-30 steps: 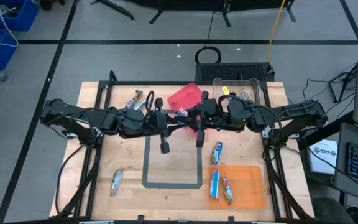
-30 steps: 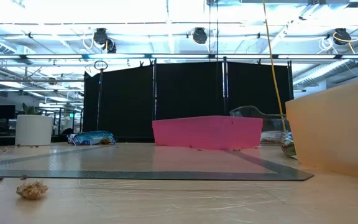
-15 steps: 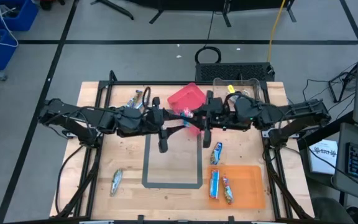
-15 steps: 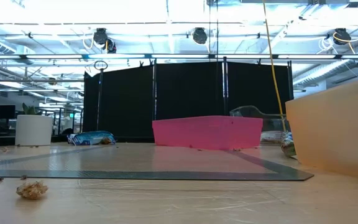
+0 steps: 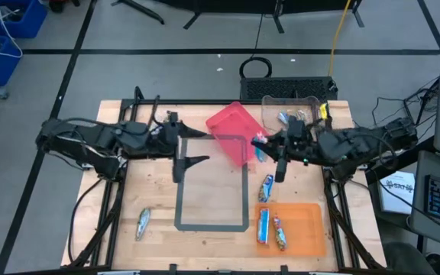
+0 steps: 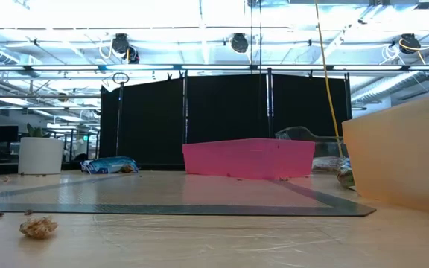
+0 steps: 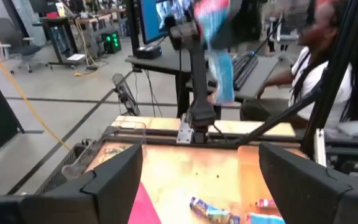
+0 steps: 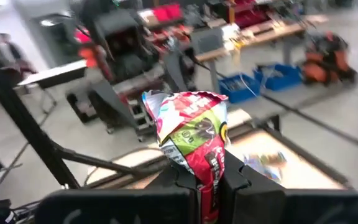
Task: Pick and place Granola Bars by type
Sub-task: Put the red granola bar into the orange bin
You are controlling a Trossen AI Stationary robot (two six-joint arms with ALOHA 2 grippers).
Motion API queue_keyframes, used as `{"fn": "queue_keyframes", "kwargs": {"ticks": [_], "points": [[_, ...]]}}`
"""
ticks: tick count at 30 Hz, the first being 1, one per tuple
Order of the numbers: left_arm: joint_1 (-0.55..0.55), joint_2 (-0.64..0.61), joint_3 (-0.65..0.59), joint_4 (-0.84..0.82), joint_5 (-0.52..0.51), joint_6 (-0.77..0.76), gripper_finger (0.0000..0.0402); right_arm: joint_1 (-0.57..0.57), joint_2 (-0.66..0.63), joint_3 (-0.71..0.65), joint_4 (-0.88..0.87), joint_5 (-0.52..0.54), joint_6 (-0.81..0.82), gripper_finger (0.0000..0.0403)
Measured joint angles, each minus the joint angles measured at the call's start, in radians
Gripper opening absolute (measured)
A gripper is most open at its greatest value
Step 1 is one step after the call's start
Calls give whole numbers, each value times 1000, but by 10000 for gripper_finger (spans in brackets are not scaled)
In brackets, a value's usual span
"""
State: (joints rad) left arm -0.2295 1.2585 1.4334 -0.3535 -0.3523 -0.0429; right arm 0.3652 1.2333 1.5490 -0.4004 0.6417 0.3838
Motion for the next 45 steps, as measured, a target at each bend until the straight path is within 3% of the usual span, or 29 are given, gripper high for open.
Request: {"fn": "queue_keyframes", "kwargs": {"ticks": [6, 18, 26, 39, 45], "points": [[0, -58, 1, -46, -7, -38, 329, 86, -14, 0, -206, 137, 297, 5], [-1, -144, 1, -203, -27, -62, 299, 241, 28, 0, -591, 134, 960, 5], [-1, -156, 1, -217, -45, -84, 295, 314, 109, 0, -820, -43, 1305, 5], [-1, -155, 1, -359, -120, -124, 291, 462, 250, 0, -958, -91, 1718, 4], [-1, -154, 1, -389, -120, -135, 284, 476, 306, -7, -974, -236, 1752, 4]]}}
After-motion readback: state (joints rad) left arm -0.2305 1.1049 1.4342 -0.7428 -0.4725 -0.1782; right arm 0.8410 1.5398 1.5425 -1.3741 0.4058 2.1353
